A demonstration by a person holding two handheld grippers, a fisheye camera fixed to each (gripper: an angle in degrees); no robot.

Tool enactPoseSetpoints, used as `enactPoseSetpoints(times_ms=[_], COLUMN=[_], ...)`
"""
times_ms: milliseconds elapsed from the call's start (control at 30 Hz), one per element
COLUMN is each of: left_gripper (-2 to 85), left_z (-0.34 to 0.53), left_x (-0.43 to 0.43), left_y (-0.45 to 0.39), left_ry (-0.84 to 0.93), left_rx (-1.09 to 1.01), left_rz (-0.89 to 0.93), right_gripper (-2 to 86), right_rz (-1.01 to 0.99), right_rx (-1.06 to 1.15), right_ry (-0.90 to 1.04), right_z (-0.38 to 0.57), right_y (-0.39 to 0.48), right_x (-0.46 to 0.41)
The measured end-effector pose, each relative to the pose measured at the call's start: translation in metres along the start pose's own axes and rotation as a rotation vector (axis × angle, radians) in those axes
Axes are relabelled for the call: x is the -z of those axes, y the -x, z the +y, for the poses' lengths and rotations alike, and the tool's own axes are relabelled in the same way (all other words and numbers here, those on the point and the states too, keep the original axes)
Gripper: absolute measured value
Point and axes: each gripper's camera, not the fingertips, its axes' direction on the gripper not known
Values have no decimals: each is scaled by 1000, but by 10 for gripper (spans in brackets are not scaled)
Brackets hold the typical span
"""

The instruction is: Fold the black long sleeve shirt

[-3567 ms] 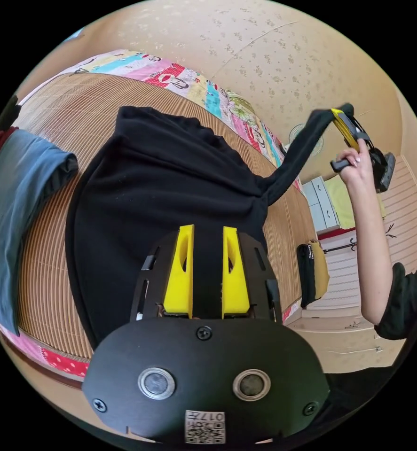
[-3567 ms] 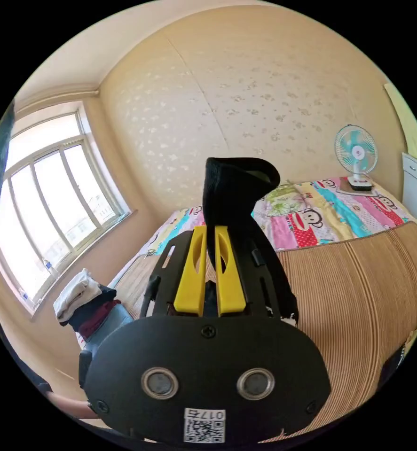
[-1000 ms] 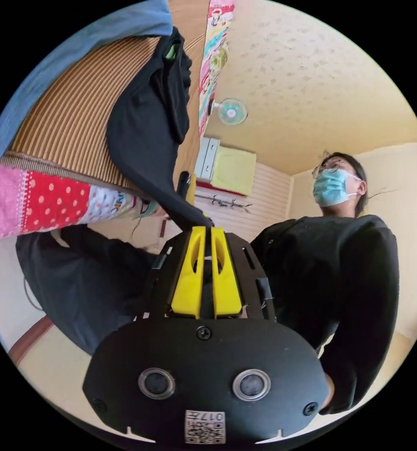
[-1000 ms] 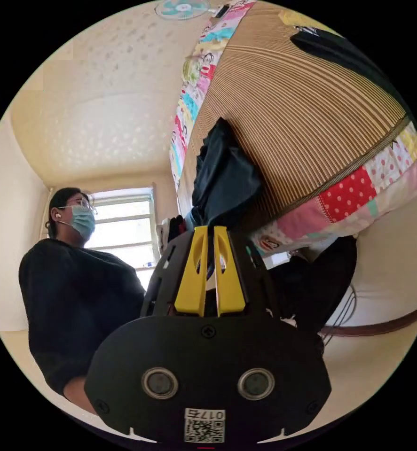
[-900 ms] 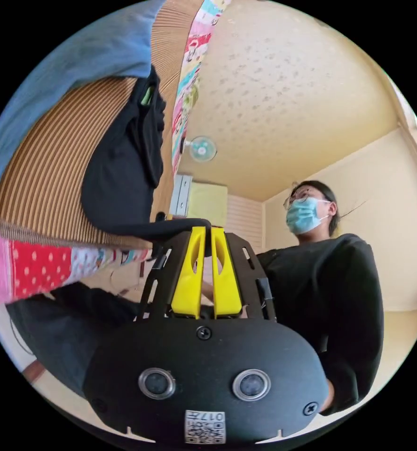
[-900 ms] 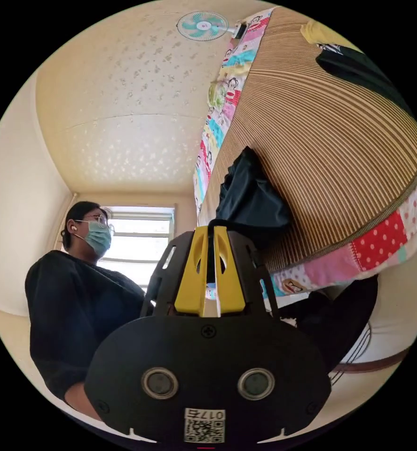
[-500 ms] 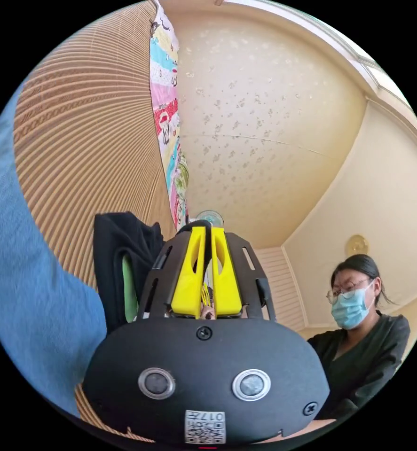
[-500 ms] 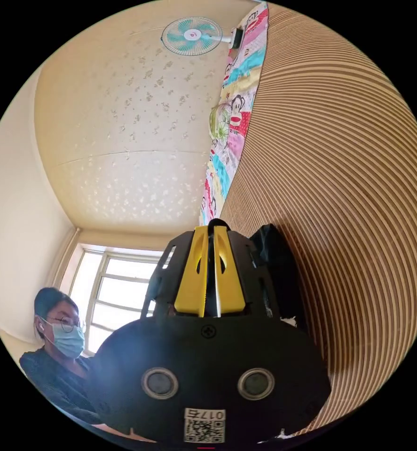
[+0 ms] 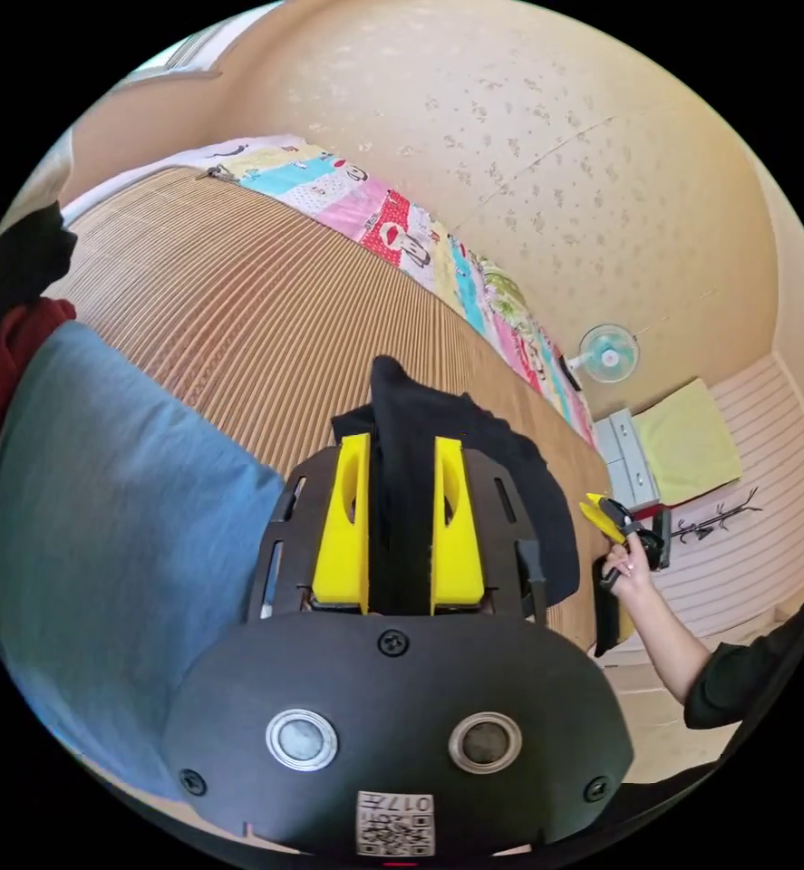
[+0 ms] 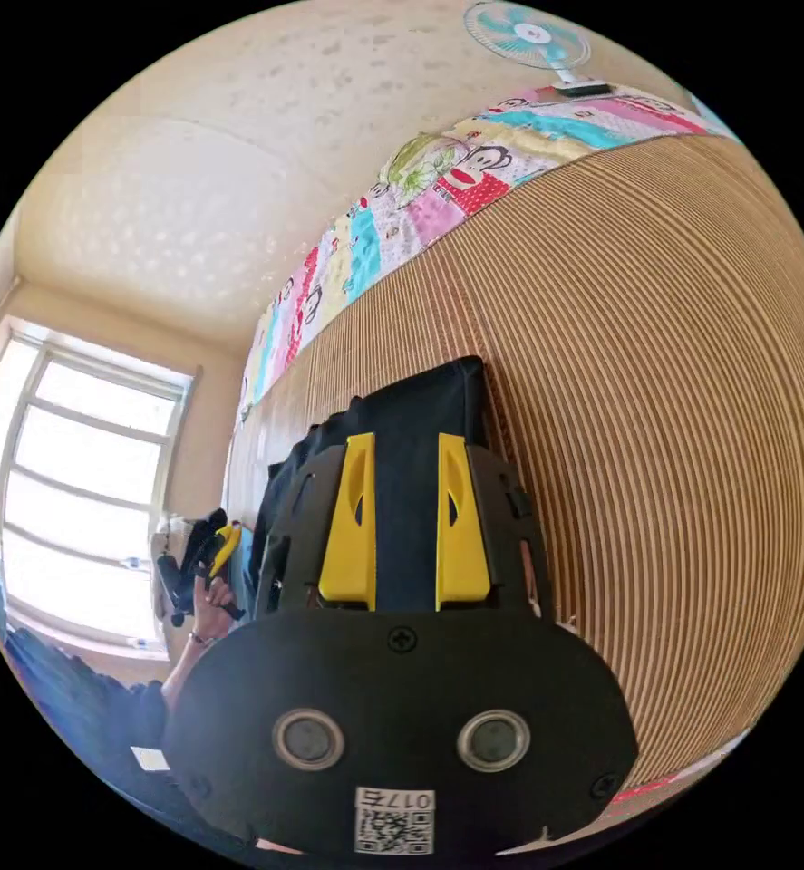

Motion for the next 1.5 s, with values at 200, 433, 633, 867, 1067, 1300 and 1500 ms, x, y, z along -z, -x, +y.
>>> enactPoseSetpoints(times_ms=[200,433,633,867,1067,1300,1500], left_gripper=[134,114,60,52,51,50,67], left_z=[87,141,147,156,159,171,177], left_x=[-7,-44,-47,-25,-29,-41,-21], left_y=[0,12,0,-67,-117,-124,-118], left_ry=[38,114,75,-28,-67,-59,-131], left_rx=[216,369,304,77,-84,-77,-134], left_rz=[-48,38,116,66,-16,-58,50], right_gripper=[101,105,147,206,216,163,84], right_rz=[107,-9,-155,-9,376,744,487], right_rx=[170,327,386,550,799,1093,980], right_ry=[77,185,448,712,963,1066,916], right_z=[62,46,4,-29,-9,33,-21], right_y=[72,178,270,384,435,442,406], right_x=[-33,-105,-181,-256,-320,-351,-278])
